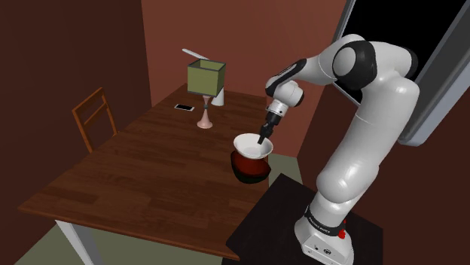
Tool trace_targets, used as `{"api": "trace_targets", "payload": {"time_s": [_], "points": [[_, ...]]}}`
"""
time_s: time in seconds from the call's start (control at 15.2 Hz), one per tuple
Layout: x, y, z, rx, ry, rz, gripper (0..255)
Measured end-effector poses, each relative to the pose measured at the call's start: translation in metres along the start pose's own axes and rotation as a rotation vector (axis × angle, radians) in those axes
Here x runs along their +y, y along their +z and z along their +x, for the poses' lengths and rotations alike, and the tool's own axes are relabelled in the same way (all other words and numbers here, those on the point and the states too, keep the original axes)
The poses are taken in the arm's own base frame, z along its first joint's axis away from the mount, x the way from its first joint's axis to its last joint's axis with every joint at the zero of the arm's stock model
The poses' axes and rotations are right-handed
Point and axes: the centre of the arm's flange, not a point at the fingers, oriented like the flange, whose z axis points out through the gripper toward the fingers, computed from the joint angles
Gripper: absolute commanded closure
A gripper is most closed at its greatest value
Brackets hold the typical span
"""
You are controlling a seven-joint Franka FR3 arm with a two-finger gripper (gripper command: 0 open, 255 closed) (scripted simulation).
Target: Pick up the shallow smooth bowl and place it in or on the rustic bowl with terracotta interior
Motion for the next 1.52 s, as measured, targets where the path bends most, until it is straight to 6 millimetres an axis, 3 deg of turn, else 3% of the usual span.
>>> {"api": "trace_targets", "payload": {"time_s": [0.59, 0.99, 1.06, 1.52], "points": [[0.024, 0.040, -0.001, 0.000, 0.000, 0.000, 255], [0.027, 0.046, -0.002, 0.000, 0.000, 0.000, 255], [0.027, 0.046, -0.002, 0.000, 0.000, 0.000, 0], [0.027, 0.039, -0.002, 0.001, 0.000, 0.000, 0]]}}
